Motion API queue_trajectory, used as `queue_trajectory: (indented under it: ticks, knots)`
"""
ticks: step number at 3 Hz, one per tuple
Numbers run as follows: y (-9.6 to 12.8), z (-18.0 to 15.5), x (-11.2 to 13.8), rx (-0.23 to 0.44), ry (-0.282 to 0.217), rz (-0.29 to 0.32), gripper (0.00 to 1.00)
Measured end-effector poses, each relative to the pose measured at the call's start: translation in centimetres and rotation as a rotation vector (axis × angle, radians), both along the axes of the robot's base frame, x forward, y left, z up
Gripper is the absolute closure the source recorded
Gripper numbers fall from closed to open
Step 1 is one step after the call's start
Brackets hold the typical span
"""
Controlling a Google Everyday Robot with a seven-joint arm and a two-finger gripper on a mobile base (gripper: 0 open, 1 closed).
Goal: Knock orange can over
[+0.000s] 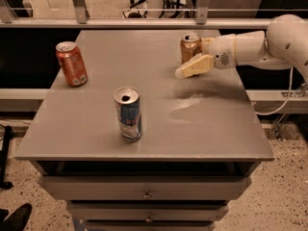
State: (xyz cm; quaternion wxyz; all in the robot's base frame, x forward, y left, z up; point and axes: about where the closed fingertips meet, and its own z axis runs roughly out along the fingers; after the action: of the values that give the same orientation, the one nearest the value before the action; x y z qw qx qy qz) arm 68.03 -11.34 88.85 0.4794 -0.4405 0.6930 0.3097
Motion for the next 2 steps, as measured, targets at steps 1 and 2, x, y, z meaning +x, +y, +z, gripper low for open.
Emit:
queue_trajectory:
  ticks: [1,2]
  knots:
    - [2.2,1.8,-2.0,0.069,-0.011,0.049,0.0]
    - [5.0,4.1,-4.8,0.111,-0.025,0.115,0.0]
